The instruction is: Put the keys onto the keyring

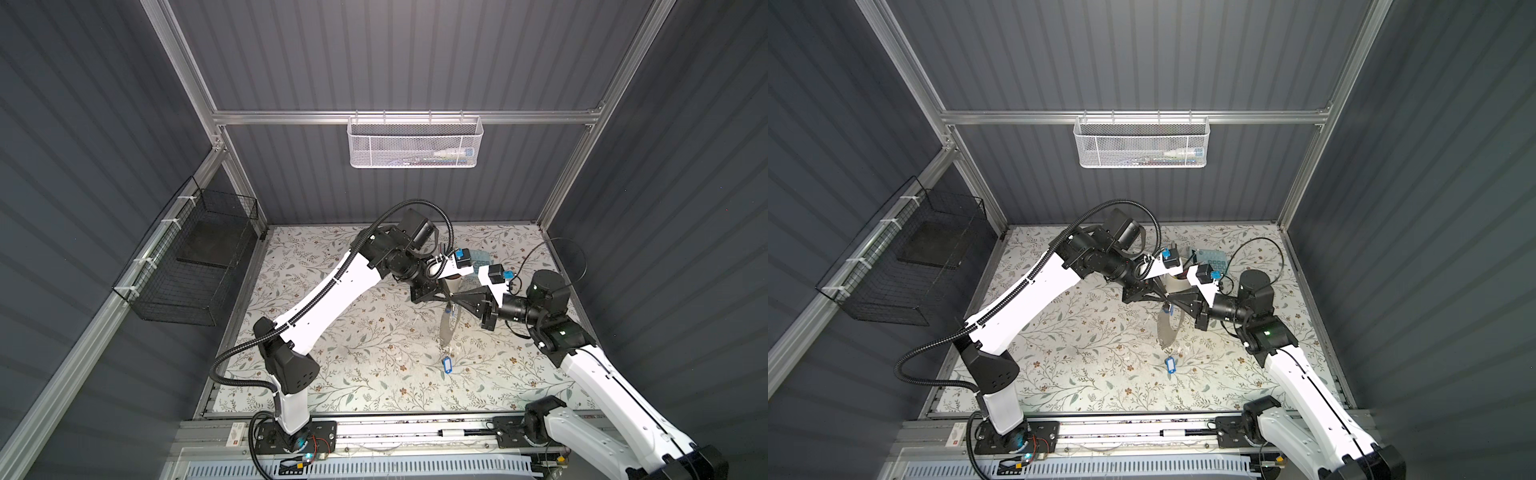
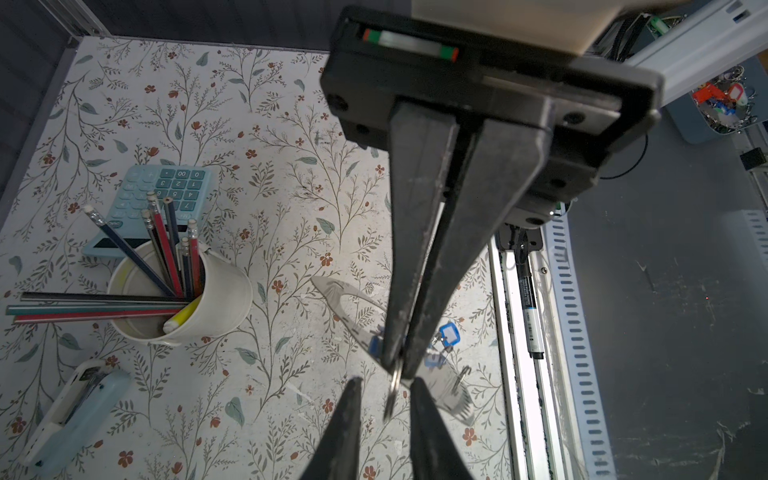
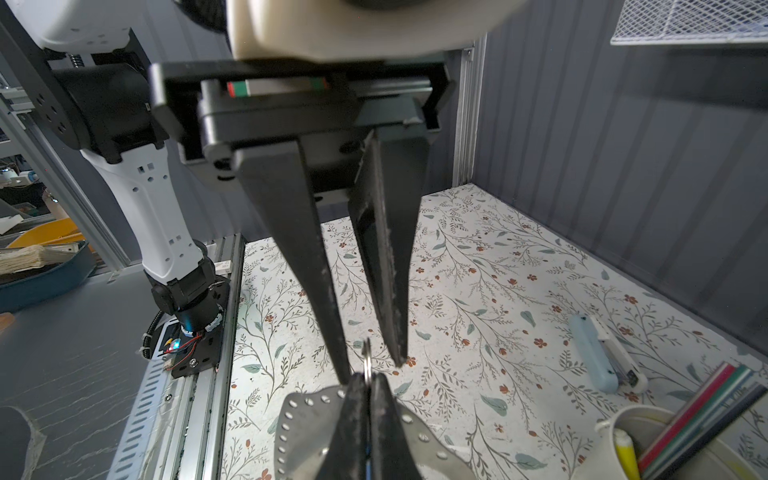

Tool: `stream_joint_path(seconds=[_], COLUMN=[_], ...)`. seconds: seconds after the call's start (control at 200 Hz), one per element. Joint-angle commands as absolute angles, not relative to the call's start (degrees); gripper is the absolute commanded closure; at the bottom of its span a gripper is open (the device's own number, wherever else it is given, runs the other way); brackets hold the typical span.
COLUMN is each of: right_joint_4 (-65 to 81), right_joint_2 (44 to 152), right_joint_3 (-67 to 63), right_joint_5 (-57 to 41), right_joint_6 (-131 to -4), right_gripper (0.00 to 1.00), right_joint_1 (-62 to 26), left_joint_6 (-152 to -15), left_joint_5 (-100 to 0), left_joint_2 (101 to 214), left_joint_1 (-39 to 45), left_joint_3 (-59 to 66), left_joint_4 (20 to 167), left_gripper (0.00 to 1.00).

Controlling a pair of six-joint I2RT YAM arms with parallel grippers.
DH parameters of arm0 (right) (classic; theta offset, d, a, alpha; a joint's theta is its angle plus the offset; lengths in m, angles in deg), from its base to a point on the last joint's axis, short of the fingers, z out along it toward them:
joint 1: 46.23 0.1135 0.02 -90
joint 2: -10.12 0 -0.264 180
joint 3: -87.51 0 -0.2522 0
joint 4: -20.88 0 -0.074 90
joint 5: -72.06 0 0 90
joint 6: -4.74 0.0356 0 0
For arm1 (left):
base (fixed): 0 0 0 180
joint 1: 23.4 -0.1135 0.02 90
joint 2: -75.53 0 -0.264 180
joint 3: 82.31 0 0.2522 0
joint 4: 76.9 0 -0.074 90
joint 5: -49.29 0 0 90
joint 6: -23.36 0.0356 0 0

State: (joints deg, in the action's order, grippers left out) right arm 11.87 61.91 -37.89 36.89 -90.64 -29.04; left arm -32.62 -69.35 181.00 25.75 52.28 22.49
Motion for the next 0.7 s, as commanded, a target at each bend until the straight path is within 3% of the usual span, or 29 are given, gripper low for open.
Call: stream_joint_path(seconds=[0.0, 0.18, 0.355, 0.4, 0.535, 0.695], right_joint_4=[14.4, 14.4, 14.0, 14.6, 16.3, 16.5], right_joint_2=[61.3, 61.3, 61.2, 60.9, 59.1, 56.6], right_joint_3=[-37.9, -38.0, -38.1, -38.6, -40.5, -41.8], right_joint_5=[38.4, 38.6, 38.2, 36.9, 33.3, 29.2], right_joint_6=[-90.6, -90.7, -90.7, -90.0, -88.3, -86.4], right_gripper=[1.0, 1.0, 1.0, 0.86, 0.66, 0.52], right_joint_1=[-28.7, -28.7, -28.7, -28.7, -28.7, -28.8], left_joint_6=[-32.1, -32.8, -35.9, -36.8, -39.6, -43.4], left_joint_5=[-70.6, -70.3, -66.5, -66.4, -66.4, -67.4], left_joint_2=[181.9, 181.9, 179.8, 178.6, 174.3, 169.9], left_joint_1=[26.3, 26.5, 26.5, 26.5, 26.4, 26.3], left_joint_3=[53.9, 53.5, 49.6, 47.9, 42.0, 34.7], left_joint_4=[22.7, 23.8, 28.5, 30.5, 37.3, 45.0], left_gripper=[0.82, 1.0, 1.0, 1.0, 1.0, 1.0])
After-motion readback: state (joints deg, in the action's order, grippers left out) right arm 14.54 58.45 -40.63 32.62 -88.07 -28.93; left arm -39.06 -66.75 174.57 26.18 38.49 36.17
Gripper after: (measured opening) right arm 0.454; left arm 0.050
